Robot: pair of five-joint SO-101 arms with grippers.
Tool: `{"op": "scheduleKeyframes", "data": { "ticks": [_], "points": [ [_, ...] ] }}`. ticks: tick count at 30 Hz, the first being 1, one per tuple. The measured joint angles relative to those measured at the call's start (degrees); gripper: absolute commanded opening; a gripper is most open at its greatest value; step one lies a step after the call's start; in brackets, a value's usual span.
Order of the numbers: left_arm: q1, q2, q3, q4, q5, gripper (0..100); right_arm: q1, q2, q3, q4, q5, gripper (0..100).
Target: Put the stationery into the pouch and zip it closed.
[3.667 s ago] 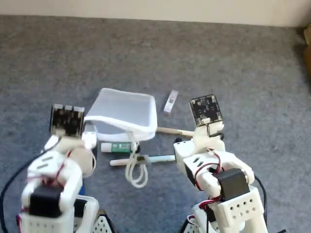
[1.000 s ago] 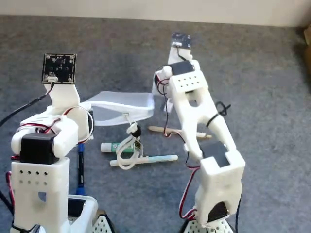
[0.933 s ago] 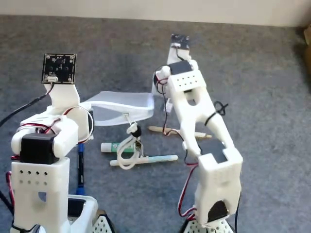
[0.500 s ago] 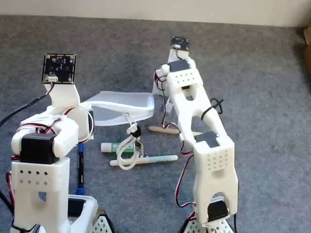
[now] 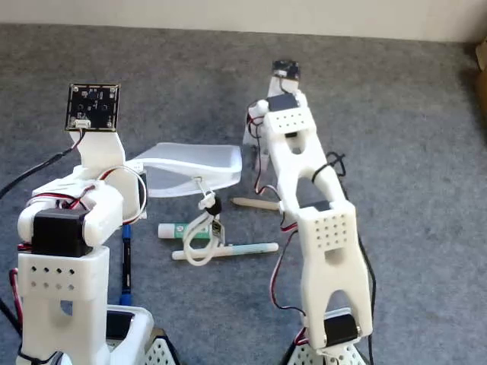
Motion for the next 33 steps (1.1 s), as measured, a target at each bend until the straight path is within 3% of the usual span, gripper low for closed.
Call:
{"op": "scheduleKeyframes", "data": {
  "ticks": [8,15,33],
  "points": [
    [0.0,0.0,0.0,0.0,0.0,1,0.4,3.4,-5.7,4.9,0.0,12.9],
    [0.0,0.0,0.0,0.0,0.0,1,0.9,5.9,-10.2,8.2,3.5,0.8],
    [0.0,0.0,0.0,0.0,0.0,1,0.8,6.6,-25.2,27.9,4.2,0.5]
  ]
}}
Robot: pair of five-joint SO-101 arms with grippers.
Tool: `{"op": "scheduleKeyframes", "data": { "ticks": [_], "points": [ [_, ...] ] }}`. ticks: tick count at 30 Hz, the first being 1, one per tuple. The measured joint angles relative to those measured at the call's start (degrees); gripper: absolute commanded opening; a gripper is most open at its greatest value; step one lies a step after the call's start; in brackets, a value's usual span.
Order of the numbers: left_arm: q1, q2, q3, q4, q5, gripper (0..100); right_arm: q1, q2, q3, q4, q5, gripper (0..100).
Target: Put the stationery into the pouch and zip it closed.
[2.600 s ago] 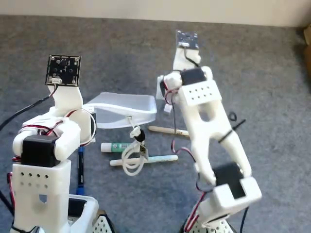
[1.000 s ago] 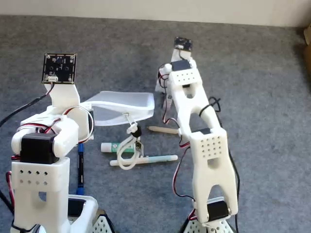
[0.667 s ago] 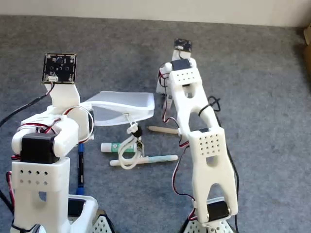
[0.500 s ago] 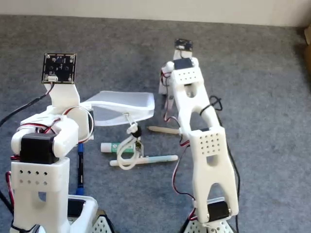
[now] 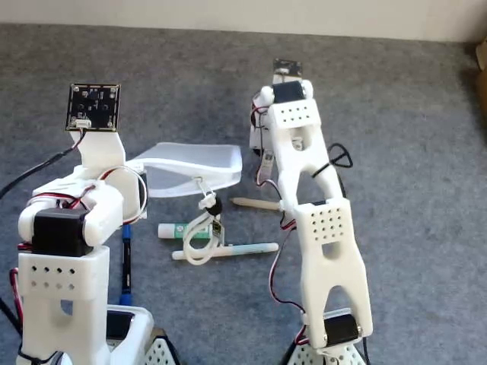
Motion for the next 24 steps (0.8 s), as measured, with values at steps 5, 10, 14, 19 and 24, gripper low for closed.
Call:
{"op": "scheduleKeyframes", "data": {
  "ticks": [5,10,14,19,24],
  "points": [
    [0.0,0.0,0.0,0.0,0.0,1,0.0,0.0,-3.5,1.0,0.1,0.5],
    [0.0,0.0,0.0,0.0,0.0,1,0.2,0.0,-3.9,1.1,0.1,0.5],
    [0.0,0.0,0.0,0.0,0.0,1,0.4,-0.8,-3.8,1.1,1.1,0.5],
    [0.0,0.0,-0.1,0.0,0.0,1,0.4,-7.8,4.0,1.1,3.4,0.5],
    [0.0,0.5,-2.4,0.1,0.0,1,0.4,-15.1,11.3,1.1,3.6,0.5]
  ]
}}
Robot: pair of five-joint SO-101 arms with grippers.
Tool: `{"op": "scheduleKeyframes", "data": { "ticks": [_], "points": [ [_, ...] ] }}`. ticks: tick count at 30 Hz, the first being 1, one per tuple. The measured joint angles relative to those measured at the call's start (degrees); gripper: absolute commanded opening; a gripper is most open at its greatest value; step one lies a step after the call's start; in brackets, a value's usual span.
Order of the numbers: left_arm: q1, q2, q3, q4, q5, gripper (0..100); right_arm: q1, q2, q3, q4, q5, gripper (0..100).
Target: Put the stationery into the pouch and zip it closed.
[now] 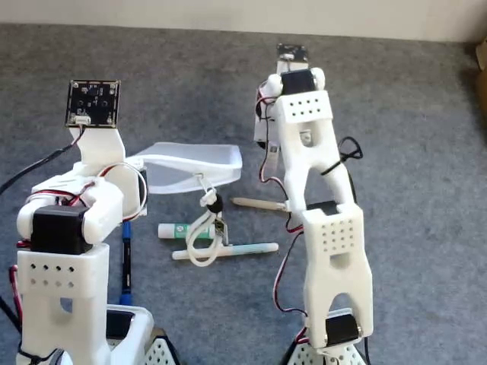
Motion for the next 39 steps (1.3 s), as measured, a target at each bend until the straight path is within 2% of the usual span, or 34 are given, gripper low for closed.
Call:
{"op": "scheduleKeyframes", "data": {
  "ticks": [9,17,21,24,29,39],
  "points": [
    [-0.3,1.9,-9.3,4.8,0.0,1,0.0,-12.8,9.5,0.0,0.0,0.5],
    [-0.4,18.2,-23.9,12.7,0.0,1,0.0,-23.4,15.8,0.0,0.0,0.5],
    [-0.4,23.4,-33.1,17.8,0.0,1,0.0,-30.4,19.4,0.0,0.0,0.5],
    [-0.4,26.3,-37.5,18.8,0.0,1,0.0,-36.3,22.2,0.1,0.0,0.5],
    [-0.4,29.6,-38.9,18.9,0.0,1,-0.4,-44.0,26.5,0.1,0.0,0.5],
    [-0.4,29.9,-38.9,18.9,0.0,1,-6.2,-64.0,36.1,0.1,1.7,0.5]
  ]
}}
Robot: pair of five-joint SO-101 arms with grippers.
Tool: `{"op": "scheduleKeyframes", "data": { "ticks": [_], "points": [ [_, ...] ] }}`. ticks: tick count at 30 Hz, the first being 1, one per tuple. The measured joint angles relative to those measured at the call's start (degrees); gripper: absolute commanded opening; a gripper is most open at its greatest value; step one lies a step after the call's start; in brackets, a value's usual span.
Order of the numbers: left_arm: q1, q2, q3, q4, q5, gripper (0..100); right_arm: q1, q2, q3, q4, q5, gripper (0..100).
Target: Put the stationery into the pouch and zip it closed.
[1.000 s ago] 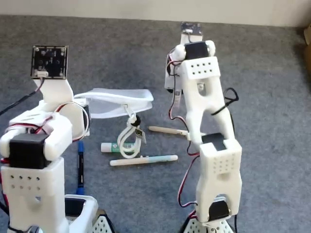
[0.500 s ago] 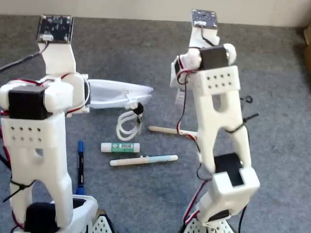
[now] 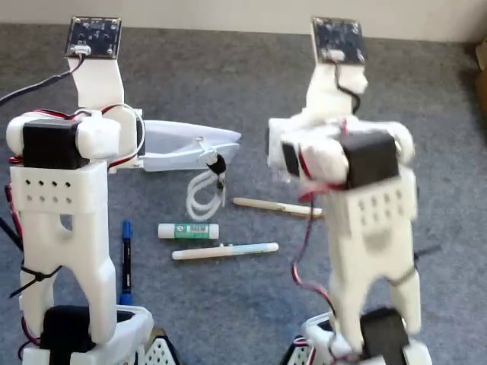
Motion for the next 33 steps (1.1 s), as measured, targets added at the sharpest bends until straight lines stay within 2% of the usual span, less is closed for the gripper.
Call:
{"op": "scheduleKeyframes", "data": {
  "ticks": [5,17,28,33],
  "points": [
    [0.0,0.0,0.7,0.0,0.0,1,-2.5,-10.8,10.5,-3.4,3.1,0.5],
    [0.0,-0.2,2.4,0.0,0.0,1,-2.7,-29.4,43.1,-29.3,3.7,0.5],
    [0.0,-0.2,2.4,0.0,0.0,1,-2.7,-45.6,64.0,-44.0,3.7,0.5],
    [0.0,-0.2,2.4,0.0,2.8,1,-2.7,-52.3,70.5,-49.7,3.7,0.5]
  ]
}}
